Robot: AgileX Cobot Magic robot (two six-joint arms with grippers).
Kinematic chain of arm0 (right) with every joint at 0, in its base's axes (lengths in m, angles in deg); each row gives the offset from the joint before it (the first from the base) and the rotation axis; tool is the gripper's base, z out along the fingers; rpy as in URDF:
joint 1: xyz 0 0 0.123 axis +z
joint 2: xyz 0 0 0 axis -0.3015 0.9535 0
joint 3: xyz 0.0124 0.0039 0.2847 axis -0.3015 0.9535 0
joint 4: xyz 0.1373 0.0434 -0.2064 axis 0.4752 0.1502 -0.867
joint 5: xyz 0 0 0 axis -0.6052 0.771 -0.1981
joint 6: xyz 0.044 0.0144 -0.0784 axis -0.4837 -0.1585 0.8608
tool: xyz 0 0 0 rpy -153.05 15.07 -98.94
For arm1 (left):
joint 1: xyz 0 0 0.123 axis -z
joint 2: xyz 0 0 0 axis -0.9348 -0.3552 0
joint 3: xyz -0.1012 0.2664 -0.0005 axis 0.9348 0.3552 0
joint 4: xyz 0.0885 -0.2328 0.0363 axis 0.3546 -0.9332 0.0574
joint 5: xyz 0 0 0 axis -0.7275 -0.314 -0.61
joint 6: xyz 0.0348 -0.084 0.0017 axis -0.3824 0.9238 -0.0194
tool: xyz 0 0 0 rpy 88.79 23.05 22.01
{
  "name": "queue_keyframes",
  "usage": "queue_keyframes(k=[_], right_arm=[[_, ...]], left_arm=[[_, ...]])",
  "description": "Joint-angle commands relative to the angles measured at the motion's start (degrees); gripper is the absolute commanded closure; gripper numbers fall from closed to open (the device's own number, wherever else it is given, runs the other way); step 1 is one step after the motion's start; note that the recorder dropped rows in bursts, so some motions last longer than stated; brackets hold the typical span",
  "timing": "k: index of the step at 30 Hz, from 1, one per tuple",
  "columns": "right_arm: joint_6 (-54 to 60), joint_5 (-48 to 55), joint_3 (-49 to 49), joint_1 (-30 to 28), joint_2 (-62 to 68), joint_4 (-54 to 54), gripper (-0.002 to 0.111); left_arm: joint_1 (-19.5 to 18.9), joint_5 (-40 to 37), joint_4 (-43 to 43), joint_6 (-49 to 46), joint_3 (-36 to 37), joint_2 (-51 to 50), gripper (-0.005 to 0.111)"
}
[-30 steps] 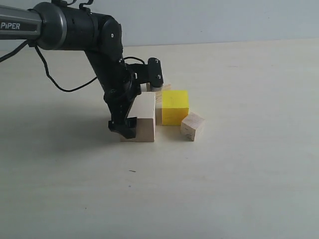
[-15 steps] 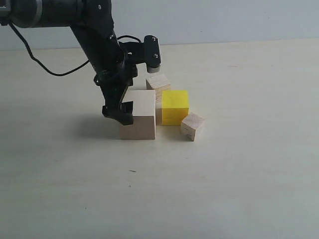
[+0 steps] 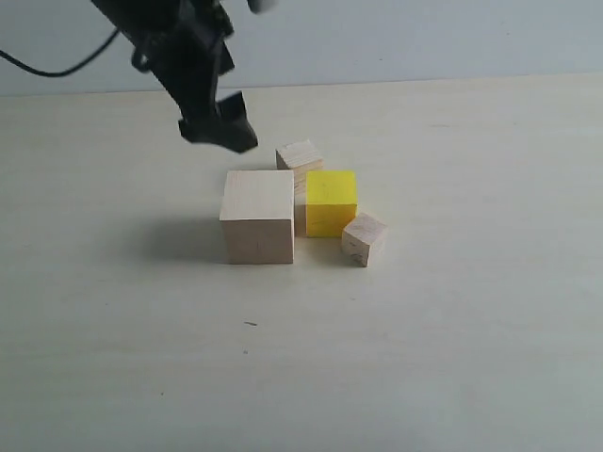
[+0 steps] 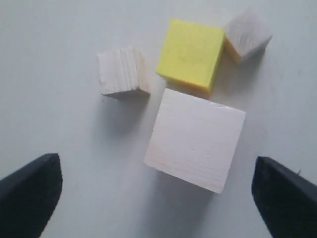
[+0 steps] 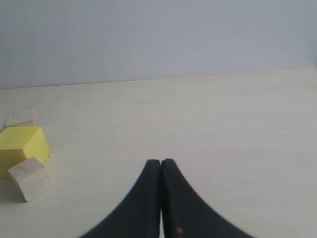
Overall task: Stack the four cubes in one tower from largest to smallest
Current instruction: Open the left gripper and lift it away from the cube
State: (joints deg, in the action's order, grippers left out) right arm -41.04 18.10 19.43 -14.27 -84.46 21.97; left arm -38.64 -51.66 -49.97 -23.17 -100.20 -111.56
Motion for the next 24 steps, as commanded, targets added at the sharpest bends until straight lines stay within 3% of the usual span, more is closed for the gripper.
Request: queue_keyframes(k=[1,6,10,12,24], right_arm=[[0.6,-0.8,0.3,0.1,-0.4,-0.2,0.108],[0.5,-0.9,0.3,0.1,-0.4,0.0,0.108],[-0.1,-4.5,0.3,0.1,-0.4,0.4,0.108],[-0.1,-5.6,0.3,0.1,-0.4,1.9,0.108],[3.1,-12.0,0.3,0.1,-0.4,2.4,0.108]], left_arm=[[-4.1,-2.7,-8.4,1.8,0.0,8.0,0.007],[-10.9,-5.0,-17.5,12.4,0.0,15.3,0.007],[-15.9,-8.4,-18.2,24.3,0.0,19.2,0.007],[-17.6,-9.8,-18.2,24.7,0.0,20.4,0.007],[-18.5,-15.1,-19.4,28.4,0.0,20.8,0.007]])
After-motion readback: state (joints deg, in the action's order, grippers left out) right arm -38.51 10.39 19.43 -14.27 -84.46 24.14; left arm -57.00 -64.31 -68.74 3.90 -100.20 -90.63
